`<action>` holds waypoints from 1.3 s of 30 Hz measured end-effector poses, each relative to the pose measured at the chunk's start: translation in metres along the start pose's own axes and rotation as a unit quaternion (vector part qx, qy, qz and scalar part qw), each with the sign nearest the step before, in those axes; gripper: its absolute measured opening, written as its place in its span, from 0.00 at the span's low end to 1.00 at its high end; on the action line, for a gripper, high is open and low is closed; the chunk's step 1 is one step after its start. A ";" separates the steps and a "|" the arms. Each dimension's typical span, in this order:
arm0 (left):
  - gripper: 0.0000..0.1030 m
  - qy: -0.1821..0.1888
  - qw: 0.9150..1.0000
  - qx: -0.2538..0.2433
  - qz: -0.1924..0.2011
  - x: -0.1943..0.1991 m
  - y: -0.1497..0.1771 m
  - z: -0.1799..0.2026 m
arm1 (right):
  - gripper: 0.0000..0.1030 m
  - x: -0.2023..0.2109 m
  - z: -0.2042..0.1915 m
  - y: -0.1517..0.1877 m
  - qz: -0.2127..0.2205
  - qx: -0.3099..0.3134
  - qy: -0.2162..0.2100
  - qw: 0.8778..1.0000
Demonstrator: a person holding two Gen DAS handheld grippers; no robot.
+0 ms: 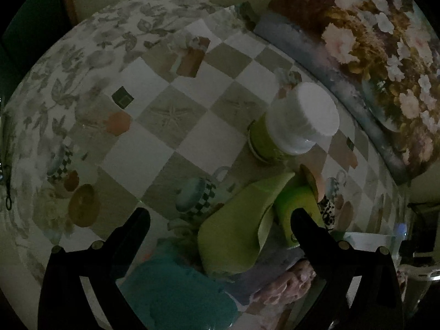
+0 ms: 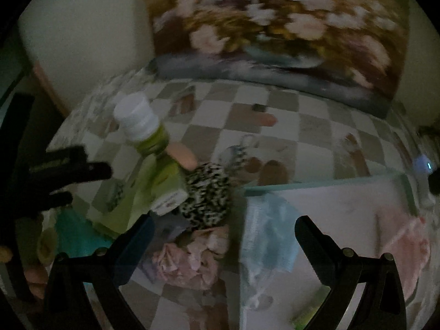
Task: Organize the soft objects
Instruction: 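Move both tools back toward the pile near the white bottle, then grasp the light green cloth with the left tool and lift it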
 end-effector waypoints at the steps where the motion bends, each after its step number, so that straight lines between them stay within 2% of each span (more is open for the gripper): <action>1: 0.99 -0.003 1.000 0.000 0.001 0.000 -0.001 0.000 | 1.00 -0.004 -0.006 0.000 -0.003 0.013 0.000 1.000; 4: 0.99 -0.017 1.000 -0.002 0.001 -0.002 -0.005 -0.002 | 1.00 -0.014 -0.020 -0.002 -0.005 0.044 0.003 0.999; 10: 0.99 -0.019 0.999 -0.014 -0.023 -0.012 -0.006 0.001 | 0.98 -0.034 -0.039 -0.008 -0.007 0.078 -0.002 0.997; 14: 0.99 -0.022 0.999 -0.016 -0.023 -0.014 -0.007 -0.001 | 0.87 -0.046 -0.047 -0.012 -0.011 0.089 -0.010 0.996; 21: 0.99 -0.015 1.000 -0.011 -0.023 -0.017 -0.010 -0.001 | 0.74 -0.063 -0.056 -0.012 -0.018 0.103 -0.022 0.994; 24: 0.99 -0.013 1.000 -0.013 -0.021 -0.017 -0.012 0.000 | 0.70 -0.068 -0.056 -0.011 -0.018 0.115 -0.008 0.993; 27: 0.99 -0.008 1.000 -0.019 -0.018 -0.015 -0.011 0.004 | 0.61 -0.068 -0.053 -0.011 -0.018 0.109 -0.014 0.994; 29: 0.99 -0.004 1.000 -0.024 -0.015 -0.015 -0.011 0.009 | 0.49 -0.066 -0.052 -0.013 -0.015 0.106 -0.016 0.994; 32: 0.98 -0.001 0.999 -0.030 -0.014 -0.014 -0.010 0.015 | 0.42 -0.062 -0.047 -0.015 -0.013 0.093 -0.027 0.995; 39: 0.98 -0.001 0.999 -0.042 -0.007 -0.012 -0.008 0.026 | 0.36 -0.056 -0.036 -0.018 -0.012 0.059 -0.063 0.996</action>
Point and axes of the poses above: each gripper's, at about its wrist camera, not at the fingertips, and x roughly against the way its jaws point, z to its right, y to its underside, the point moved 8 cm from there along -x, roughly the way its jaws point, and after that the axes turned 4 degrees about -y, right-handed, at the moved point
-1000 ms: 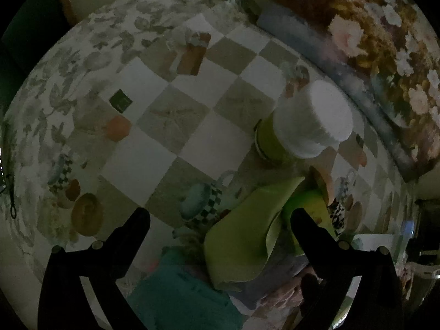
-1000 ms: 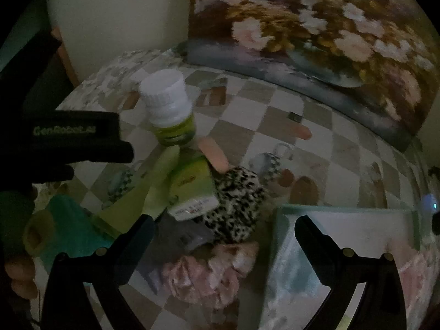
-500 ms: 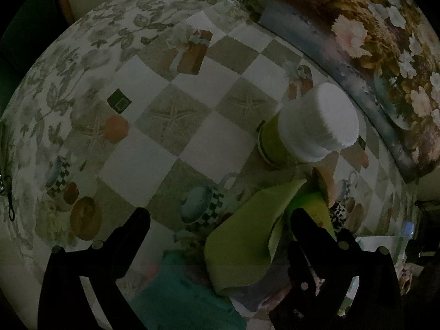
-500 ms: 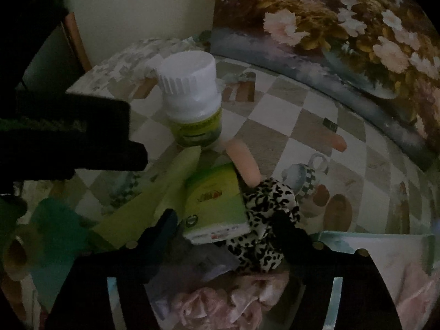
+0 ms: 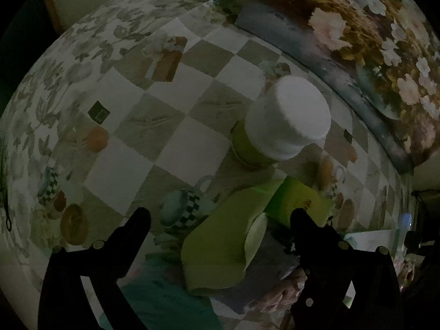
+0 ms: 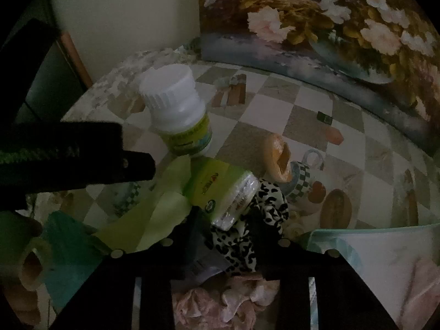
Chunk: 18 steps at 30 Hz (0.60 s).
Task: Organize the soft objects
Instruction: 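Grasp the light green cloth with the left tool and lift it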
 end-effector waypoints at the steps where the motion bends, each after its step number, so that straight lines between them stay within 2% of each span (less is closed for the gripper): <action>1: 0.98 -0.001 1.000 -0.001 0.003 0.000 0.000 0.001 | 0.34 0.000 0.001 0.000 0.000 -0.003 -0.005 1.000; 5: 0.81 0.003 1.000 -0.004 -0.004 -0.005 0.002 0.006 | 0.34 0.000 0.005 0.000 0.001 -0.026 -0.026 0.999; 11: 0.71 0.012 1.000 -0.015 -0.003 -0.012 0.001 0.023 | 0.28 0.001 0.013 0.000 0.004 -0.053 -0.052 0.997; 18: 0.47 0.015 0.999 -0.027 -0.012 -0.028 0.002 0.040 | 0.24 0.002 0.023 0.001 0.009 -0.094 -0.091 0.991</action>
Point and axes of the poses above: each gripper's, at about its wrist camera, not at the fingertips, and x roughly against the way its jaws point, z to its right, y to its underside, the point moved 8 cm from there along -x, roughly the way its jaws point, and after that the axes turned 4 degrees about -y, right-handed, at the moved point
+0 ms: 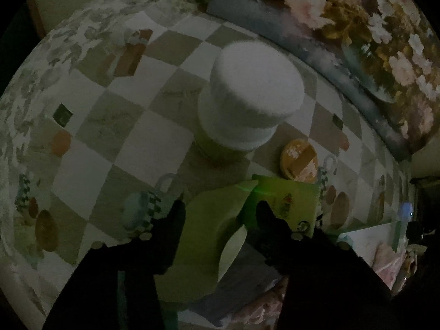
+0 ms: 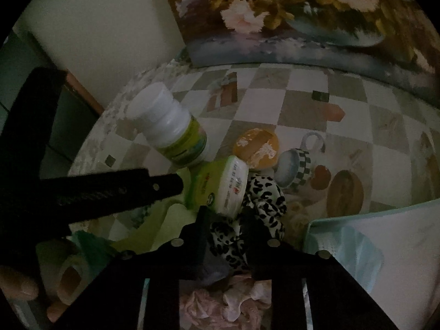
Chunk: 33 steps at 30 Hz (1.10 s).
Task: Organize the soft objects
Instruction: 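Grasp the light green cloth with the left tool and lift it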
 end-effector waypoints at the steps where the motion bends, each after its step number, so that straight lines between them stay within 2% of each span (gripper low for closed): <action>1: 0.44 0.000 1.000 0.000 -0.002 -0.002 0.001 0.000 | 0.24 0.000 0.001 0.000 0.000 -0.007 -0.006 1.000; 5: 0.26 0.008 1.000 0.011 -0.015 -0.013 0.004 -0.002 | 0.24 0.000 0.002 0.000 0.002 -0.013 -0.014 1.000; 9: 0.17 0.019 0.999 0.017 -0.020 -0.016 0.005 -0.004 | 0.24 0.001 0.003 -0.001 0.004 -0.022 -0.021 1.000; 16: 0.16 0.022 0.999 0.016 -0.023 -0.019 0.006 -0.004 | 0.27 0.001 0.006 -0.005 0.012 -0.044 -0.043 0.998; 33: 0.16 0.021 0.999 0.018 -0.030 -0.025 0.008 -0.002 | 0.27 -0.006 0.010 -0.018 0.037 -0.049 -0.056 0.997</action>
Point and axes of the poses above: each gripper's, at about its wrist camera, not at the fingertips, and x roughly against the way its jaws point, z to its right, y to its underside, the point moved 8 cm from there along -x, roughly the way its jaws point, and after that the axes turned 4 degrees about -y, right-handed, at the moved point
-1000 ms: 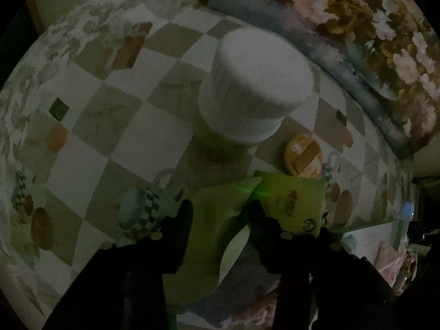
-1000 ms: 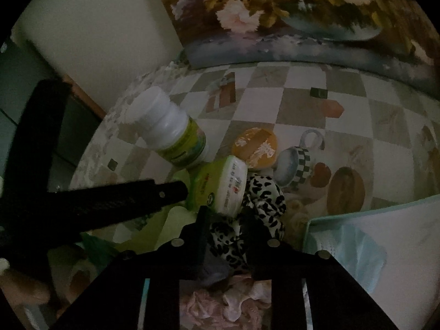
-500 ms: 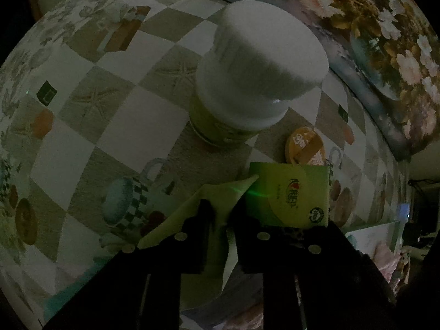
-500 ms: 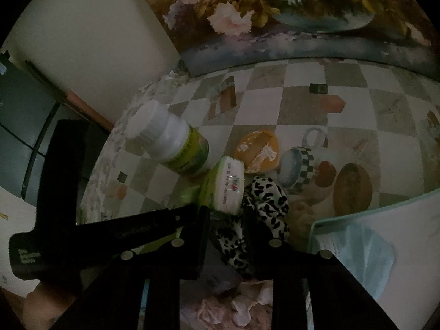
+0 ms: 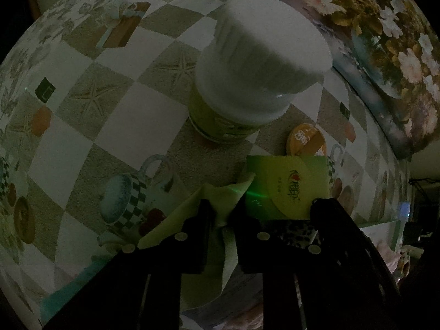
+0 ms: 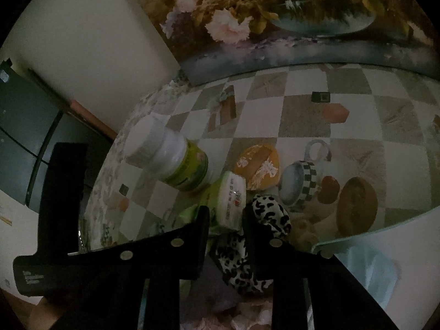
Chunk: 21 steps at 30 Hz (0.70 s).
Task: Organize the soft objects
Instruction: 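Grasp the light green cloth with the left tool and lift it, then carry the green cloth over the white tray with the left tool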
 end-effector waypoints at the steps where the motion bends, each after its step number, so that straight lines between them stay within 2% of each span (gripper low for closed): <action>1: 0.16 0.001 1.000 0.001 0.000 0.000 0.000 0.000 | 0.24 0.000 0.000 0.000 0.001 0.002 0.002 1.000; 4: 0.16 0.007 1.000 0.006 0.003 0.001 -0.001 -0.003 | 0.23 0.002 -0.002 0.000 0.007 0.007 0.007 1.000; 6: 0.11 0.014 1.000 0.015 0.005 0.003 -0.003 -0.006 | 0.23 0.004 -0.002 0.000 0.010 0.008 0.008 1.000; 11: 0.07 0.023 0.999 0.031 0.015 0.009 -0.007 -0.013 | 0.22 0.013 -0.005 -0.004 0.019 0.008 0.006 1.000; 21: 0.06 0.034 0.997 0.031 0.057 0.047 -0.011 -0.012 | 0.21 0.039 -0.010 -0.006 0.035 0.008 0.010 0.999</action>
Point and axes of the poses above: each gripper's, at about its wrist camera, not at the fingertips, and x roughly against the way its jaws point, z to its right, y to its underside, the point moved 8 cm from there along -x, roughly the way its jaws point, and after that the axes turned 4 degrees about -y, right-handed, at the moved point
